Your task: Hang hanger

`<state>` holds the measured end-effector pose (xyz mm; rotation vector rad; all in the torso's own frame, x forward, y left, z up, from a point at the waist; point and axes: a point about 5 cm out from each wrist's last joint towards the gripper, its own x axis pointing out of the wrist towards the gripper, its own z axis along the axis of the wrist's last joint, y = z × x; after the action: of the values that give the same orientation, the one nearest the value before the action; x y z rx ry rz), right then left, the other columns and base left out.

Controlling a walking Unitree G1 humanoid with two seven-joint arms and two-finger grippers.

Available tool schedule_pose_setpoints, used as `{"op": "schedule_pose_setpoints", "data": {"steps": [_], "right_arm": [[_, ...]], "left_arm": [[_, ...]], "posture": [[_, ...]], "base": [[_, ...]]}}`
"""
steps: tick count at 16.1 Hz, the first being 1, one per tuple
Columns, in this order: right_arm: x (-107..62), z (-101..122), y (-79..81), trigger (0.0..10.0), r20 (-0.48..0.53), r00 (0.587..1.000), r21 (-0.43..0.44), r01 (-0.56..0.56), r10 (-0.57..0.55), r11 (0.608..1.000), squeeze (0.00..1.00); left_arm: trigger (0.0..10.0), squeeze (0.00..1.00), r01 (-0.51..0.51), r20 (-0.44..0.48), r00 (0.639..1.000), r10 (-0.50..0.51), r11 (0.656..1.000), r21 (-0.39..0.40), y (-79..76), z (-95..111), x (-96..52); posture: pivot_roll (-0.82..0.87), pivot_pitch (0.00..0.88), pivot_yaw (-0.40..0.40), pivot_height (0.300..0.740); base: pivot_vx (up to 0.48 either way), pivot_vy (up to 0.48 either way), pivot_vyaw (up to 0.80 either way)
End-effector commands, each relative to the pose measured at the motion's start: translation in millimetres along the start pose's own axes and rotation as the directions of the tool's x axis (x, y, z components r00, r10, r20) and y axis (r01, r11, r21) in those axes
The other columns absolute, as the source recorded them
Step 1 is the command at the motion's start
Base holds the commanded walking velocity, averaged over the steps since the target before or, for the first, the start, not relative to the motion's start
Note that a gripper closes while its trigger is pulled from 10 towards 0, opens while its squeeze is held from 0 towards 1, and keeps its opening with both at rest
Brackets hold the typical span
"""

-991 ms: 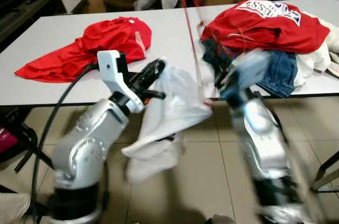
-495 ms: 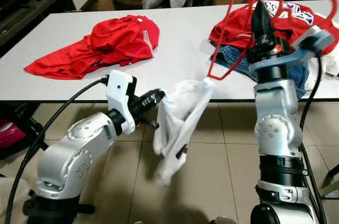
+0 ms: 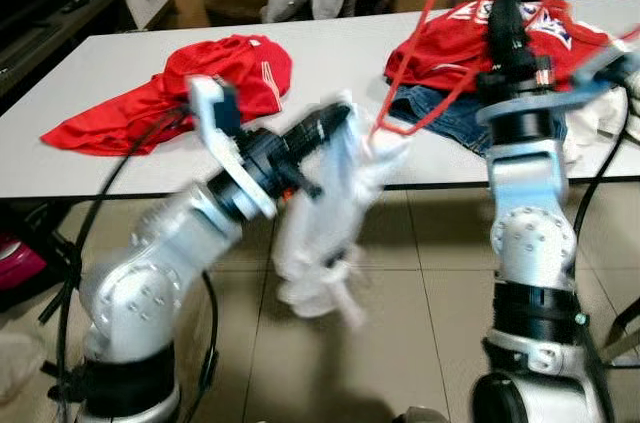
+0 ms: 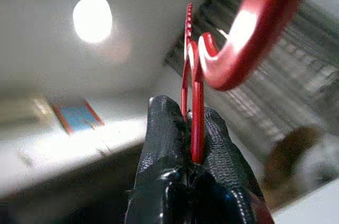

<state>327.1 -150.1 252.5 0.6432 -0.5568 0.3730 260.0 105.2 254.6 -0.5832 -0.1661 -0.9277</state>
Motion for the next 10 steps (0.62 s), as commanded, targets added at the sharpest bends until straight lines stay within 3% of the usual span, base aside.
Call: {"op": "schedule_pose_setpoints", "data": {"steps": [1, 4, 5, 7, 9, 10], "right_arm": [[2.1, -12.1, 4.6, 10.0, -0.04, 0.999, -0.108, -0.018, 0.013, 0.994, 0.0], [7.5, -14.5, 4.1, 10.0, 0.006, 1.0, -0.092, 0.023, -0.022, 0.995, 0.0], [18.1, -17.0, 10.1, 10.0, 0.037, 0.999, -0.071, 0.012, -0.01, 0.997, 0.0], [32.7, -17.7, 21.2, 10.0, 0.087, 0.996, -0.021, -0.024, 0.025, 0.999, 0.0], [46.9, -12.3, 32.7, 10.0, 0.141, 0.989, 0.021, -0.057, 0.053, 0.998, 0.0], [53.4, -11.0, 35.0, 10.0, 0.162, 0.985, 0.051, -0.06, 0.051, 0.997, 0.0]], "left_arm": [[10.0, 0.0, 0.018, 0.077, 0.997, -0.019, 1.0, 0.008, -3.8, 18.9, 1.8], [10.0, 0.0, 0.045, 0.097, 0.994, -0.046, 0.999, 0.014, -9.3, 32.6, 5.8], [10.0, 0.0, 0.052, 0.08, 0.995, -0.053, 0.999, 0.012, -11.4, 35.4, 7.4], [10.0, 0.0, 0.012, -0.008, 1.0, -0.012, 1.0, 0.02, -7.5, 25.6, 7.2], [10.0, 0.0, -0.132, -0.141, 0.981, 0.137, 0.99, 0.044, 10.8, 2.9, 5.6], [10.0, 0.0, -0.161, -0.168, 0.972, 0.164, 0.986, 0.032, 15.4, -5.2, 6.2]], "posture": [[-0.17, 0.0, 0.114, 0.74], [-0.15, 0.0, 0.112, 0.74], [-0.14, 0.0, 0.115, 0.74], [-0.13, 0.0, 0.117, 0.74], [-0.11, 0.0, 0.117, 0.74], [-0.09, 0.0, 0.118, 0.74]], "base": [[0.0, 0.0, 0.0], [0.0, 0.0, 0.0], [0.0, 0.0, 0.0], [0.0, 0.0, 0.0], [0.0, 0.0, 0.0], [0.0, 0.0, 0.0]]}}
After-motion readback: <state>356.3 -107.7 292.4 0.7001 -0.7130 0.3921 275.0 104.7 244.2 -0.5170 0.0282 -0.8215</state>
